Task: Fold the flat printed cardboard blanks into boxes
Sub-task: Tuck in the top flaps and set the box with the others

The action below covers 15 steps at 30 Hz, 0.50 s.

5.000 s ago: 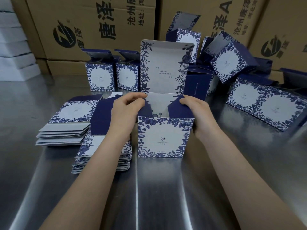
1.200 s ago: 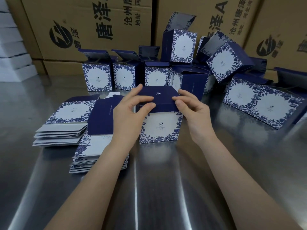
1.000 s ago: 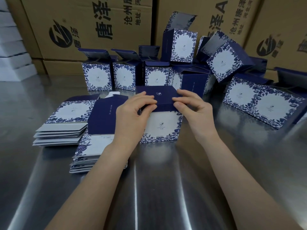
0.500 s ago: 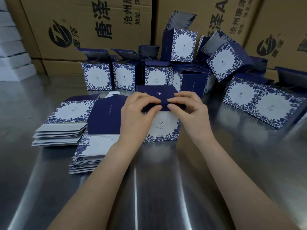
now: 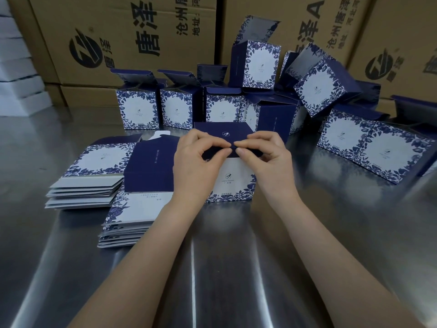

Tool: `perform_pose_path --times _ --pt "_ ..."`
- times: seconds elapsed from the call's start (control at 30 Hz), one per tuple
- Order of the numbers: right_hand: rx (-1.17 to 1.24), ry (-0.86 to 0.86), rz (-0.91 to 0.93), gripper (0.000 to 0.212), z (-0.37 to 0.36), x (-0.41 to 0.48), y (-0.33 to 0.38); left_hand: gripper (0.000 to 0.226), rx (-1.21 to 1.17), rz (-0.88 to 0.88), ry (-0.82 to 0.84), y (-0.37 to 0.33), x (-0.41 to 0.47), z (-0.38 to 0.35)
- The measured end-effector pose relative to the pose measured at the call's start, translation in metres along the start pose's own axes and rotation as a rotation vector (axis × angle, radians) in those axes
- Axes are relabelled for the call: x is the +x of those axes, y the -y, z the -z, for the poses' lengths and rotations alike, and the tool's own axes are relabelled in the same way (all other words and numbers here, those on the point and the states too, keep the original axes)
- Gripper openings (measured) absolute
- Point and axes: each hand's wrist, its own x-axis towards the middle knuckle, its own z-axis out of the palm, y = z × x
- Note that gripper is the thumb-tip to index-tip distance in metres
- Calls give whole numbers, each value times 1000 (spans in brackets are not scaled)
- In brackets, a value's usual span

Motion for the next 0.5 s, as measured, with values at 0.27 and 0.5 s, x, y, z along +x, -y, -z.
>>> perform_pose_path --times 0.27,0.5 --pt "-12 4 -9 29 2 4 0 8 -26 14 11 1 2 3" --pt "84 16 -38 28 9 7 -4 20 -154 91 7 6 5 15"
